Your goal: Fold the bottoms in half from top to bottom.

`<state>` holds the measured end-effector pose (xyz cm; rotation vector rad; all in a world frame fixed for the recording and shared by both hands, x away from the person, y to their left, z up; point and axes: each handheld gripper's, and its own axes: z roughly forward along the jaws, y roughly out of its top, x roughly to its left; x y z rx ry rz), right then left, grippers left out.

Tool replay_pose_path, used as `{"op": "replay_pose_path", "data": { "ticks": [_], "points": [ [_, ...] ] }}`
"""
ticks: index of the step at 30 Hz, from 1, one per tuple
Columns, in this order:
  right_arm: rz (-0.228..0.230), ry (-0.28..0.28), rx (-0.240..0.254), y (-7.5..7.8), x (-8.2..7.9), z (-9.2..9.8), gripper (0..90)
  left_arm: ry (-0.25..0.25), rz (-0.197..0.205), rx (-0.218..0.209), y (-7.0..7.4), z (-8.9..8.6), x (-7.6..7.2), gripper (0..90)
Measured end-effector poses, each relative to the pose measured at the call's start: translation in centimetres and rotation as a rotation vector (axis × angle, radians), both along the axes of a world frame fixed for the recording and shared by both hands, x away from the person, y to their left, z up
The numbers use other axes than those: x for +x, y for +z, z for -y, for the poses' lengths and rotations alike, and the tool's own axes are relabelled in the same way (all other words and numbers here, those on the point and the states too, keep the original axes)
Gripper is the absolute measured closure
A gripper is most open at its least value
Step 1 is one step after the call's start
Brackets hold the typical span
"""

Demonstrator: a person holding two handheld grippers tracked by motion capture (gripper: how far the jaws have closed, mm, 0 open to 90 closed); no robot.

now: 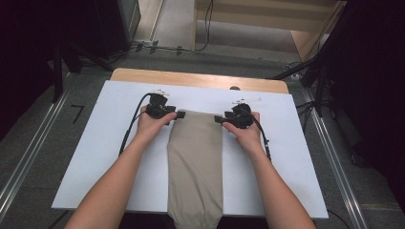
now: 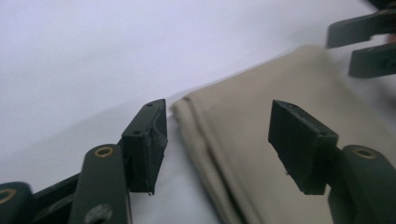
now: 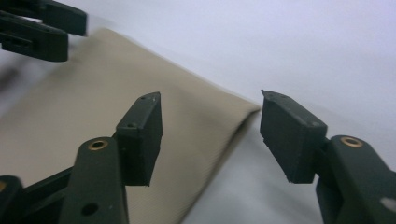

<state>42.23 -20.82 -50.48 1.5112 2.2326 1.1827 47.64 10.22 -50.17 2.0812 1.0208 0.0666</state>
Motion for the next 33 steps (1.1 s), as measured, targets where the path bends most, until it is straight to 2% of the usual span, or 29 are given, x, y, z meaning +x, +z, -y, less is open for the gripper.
{"op": "replay_pose_path", "data": {
  "ticks": [3, 5, 6, 7, 8, 9, 11, 12, 16, 20, 21, 24, 25, 26, 27, 28, 29, 30, 31, 33],
  "points": [
    [-0.02, 0.002, -0.063, -0.8, 0.7, -0.5, 47.6, 0.006, 0.008, -0.009, -0.4, 0.1, 0.1, 45.5],
    [-0.007, 0.003, -0.082, -1.1, 0.8, -0.7, 54.5, 0.002, 0.024, 0.024, -0.4, 0.3, 0.0, 54.3],
    [-0.003, 0.001, -0.086, -1.1, 0.8, -0.7, 62.3, -0.015, 0.021, 0.042, -0.3, 0.4, 0.0, 63.5],
    [-0.003, 0.006, -0.081, -1.1, 0.8, -0.7, 71.0, -0.051, -0.002, 0.038, -0.4, 0.4, 0.2, 79.2],
    [-0.01, 0.035, -0.06, -1.2, 0.9, -0.6, 78.7, -0.061, -0.008, 0.034, -0.3, 0.4, 0.3, 85.7],
    [-0.016, 0.057, -0.049, -1.2, 1.0, -0.6, 82.9, -0.076, -0.003, 0.052, -0.1, 0.4, 0.4, 87.7],
    [-0.011, 0.07, -0.063, -0.8, 1.2, -0.6, 85.8, -0.099, 0.006, 0.08, 0.2, 0.6, 0.7, 89.0],
    [-0.008, 0.069, -0.045, -0.5, 1.4, -0.5, 86.8, -0.102, 0.015, 0.086, 0.5, 0.7, 0.9, 89.2],
    [0.037, 0.035, -0.037, 1.4, 2.6, 0.0, 87.8, -0.078, 0.038, 0.036, 2.4, 0.5, 2.4, 89.5],
    [0.092, 0.015, -0.071, 3.4, 4.0, 0.2, 88.0, -0.043, 0.098, 0.004, 4.5, 0.5, 4.0, 89.5],
    [0.103, 0.004, -0.069, 3.9, 4.4, 0.4, 88.0, -0.037, 0.108, -0.012, 5.0, 0.4, 4.4, 89.5],
    [0.118, -0.017, -0.045, 5.0, 5.6, 0.6, 87.8, -0.018, 0.136, -0.018, 5.6, 0.5, 5.6, 89.3],
    [0.121, -0.024, -0.026, 5.2, 6.0, 0.7, 86.2, -0.008, 0.151, -0.023, 5.7, 0.4, 6.0, 88.7],
    [0.135, -0.041, -0.008, 5.3, 6.3, 0.8, 72.6, 0.028, 0.172, -0.015, 5.6, 0.4, 6.3, 81.8],
    [0.144, -0.091, -0.013, 5.5, 6.6, 0.6, 48.5, 0.069, 0.169, 0.001, 5.6, 0.3, 6.5, 63.3],
    [0.11, -0.115, -0.022, 5.6, 6.9, 0.6, 31.2, 0.082, 0.136, -0.002, 5.6, 0.0, 6.6, 52.3],
    [0.081, -0.121, -0.02, 5.6, 7.1, 0.6, 27.2, 0.086, 0.119, -0.014, 5.7, -0.3, 6.6, 43.3],
    [0.076, -0.112, -0.013, 5.7, 6.9, 0.7, 26.9, 0.086, 0.108, -0.045, 5.7, -0.7, 6.4, 33.7],
    [0.085, -0.089, 0.0, 5.7, 6.5, 0.9, 23.6, 0.075, 0.103, -0.087, 5.8, -1.2, 6.1, 29.2],
    [0.093, -0.071, 0.03, 5.4, 5.6, 1.1, 16.1, 0.055, 0.104, -0.147, 5.9, -1.9, 5.2, 28.6]
  ]
}}
